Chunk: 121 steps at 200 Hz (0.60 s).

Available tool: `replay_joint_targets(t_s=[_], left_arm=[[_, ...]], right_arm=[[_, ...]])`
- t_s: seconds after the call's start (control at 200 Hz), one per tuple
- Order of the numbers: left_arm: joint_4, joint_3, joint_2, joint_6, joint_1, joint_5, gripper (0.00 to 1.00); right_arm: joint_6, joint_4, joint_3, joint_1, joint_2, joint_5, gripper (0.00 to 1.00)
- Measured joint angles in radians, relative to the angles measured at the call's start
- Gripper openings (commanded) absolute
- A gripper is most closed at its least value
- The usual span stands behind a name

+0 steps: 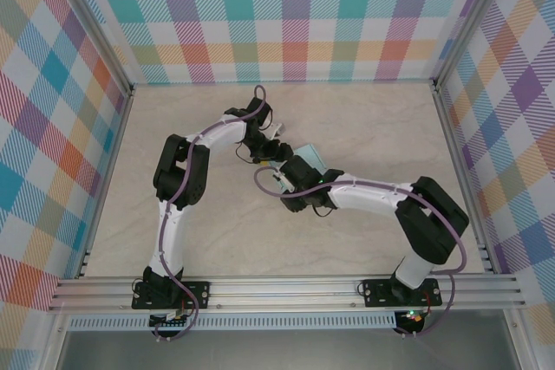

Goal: Fold the paper box

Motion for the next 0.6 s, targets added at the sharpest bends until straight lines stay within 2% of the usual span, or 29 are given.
replay_joint_targets(t_s=[0.205, 0.605], left_arm=[[0.006, -0.005, -0.001, -0.001, 0.000, 0.002, 0.72], [0.040, -0.025, -0.006, -0.004, 0.002, 0.021, 0.70]], right_arm=[[-0.023, -0.001, 0.019, 0.021, 0.027, 0.087, 0.44], [-0.021, -0.055, 0.072, 0.037, 0.084, 0.158, 0.33]])
